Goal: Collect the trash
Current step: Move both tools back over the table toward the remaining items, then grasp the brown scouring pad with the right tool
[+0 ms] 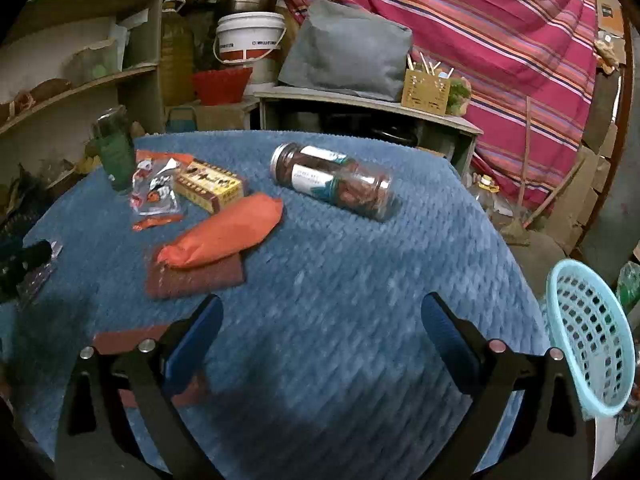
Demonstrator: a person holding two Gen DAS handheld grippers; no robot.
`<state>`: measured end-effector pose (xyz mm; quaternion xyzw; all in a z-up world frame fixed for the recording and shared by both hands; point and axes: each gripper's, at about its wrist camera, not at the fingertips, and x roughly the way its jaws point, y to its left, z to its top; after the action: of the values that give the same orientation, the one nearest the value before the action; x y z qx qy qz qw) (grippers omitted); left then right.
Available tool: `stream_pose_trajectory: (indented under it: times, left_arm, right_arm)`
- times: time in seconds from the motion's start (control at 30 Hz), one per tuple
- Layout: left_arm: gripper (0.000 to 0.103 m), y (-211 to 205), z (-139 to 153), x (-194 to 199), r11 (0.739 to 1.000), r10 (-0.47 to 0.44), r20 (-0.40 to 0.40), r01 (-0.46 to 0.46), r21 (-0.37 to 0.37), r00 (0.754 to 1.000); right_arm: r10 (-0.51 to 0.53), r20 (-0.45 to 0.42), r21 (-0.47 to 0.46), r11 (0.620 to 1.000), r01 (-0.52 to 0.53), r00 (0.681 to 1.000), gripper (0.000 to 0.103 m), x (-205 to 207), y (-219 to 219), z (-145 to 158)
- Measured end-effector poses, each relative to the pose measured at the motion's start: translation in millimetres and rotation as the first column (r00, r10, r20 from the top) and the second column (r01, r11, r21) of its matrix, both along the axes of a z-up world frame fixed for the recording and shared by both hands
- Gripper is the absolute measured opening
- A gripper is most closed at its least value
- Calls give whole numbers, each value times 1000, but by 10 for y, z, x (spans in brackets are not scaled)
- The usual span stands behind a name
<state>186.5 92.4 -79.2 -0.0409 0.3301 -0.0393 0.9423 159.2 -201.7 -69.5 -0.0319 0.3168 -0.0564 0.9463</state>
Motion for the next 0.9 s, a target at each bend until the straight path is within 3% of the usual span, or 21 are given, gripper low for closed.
stream_pose_trajectory:
  times: [0.37,0.57,0.9]
  left_arm:
    - [98,294,-91,-127,999,34,-12,-34,-41,999]
    - [98,334,-46,-169,999,36,3,-36,-17,999]
    - [98,366,-23,-213,999,31,25,-31,15,999]
  right_arm:
    - [56,26,-16,998,-56,998,99,-312,497,-144]
    - [128,-7,-37,991,-128,992,99,-382,822,-224]
    - [127,-64,-53,990,-130,990,99,-326,967,-304]
